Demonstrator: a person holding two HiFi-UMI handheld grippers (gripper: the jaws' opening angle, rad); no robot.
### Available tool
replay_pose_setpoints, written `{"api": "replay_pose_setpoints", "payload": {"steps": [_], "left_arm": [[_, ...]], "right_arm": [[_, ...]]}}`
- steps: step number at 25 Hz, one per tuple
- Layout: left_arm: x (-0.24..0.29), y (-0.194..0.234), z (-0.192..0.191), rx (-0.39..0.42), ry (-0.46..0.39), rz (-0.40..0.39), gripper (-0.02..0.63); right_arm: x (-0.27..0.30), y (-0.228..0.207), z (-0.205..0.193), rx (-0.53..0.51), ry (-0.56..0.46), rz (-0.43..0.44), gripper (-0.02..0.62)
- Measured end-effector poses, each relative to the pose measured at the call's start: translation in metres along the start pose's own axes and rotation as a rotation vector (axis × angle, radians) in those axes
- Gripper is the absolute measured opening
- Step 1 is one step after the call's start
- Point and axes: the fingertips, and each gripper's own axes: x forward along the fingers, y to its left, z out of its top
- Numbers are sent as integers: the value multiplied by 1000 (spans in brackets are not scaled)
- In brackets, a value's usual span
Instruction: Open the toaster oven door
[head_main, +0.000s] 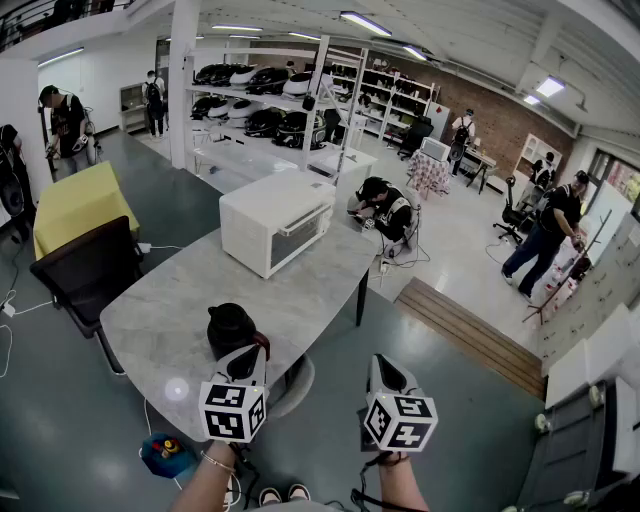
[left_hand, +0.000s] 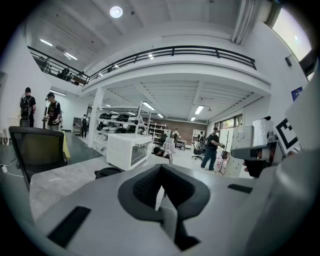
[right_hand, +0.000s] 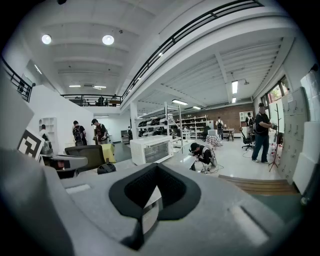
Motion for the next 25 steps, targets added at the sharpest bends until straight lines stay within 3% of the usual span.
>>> {"api": "replay_pose_setpoints", "payload": {"steps": [11, 25], "left_arm": [[3, -3, -2, 8, 8, -23, 5], [12, -7, -16, 25, 43, -76, 5]], "right_arm": [[-2, -2, 1, -12, -14, -16, 5], [-3, -16, -19, 66, 20, -68, 5]]}}
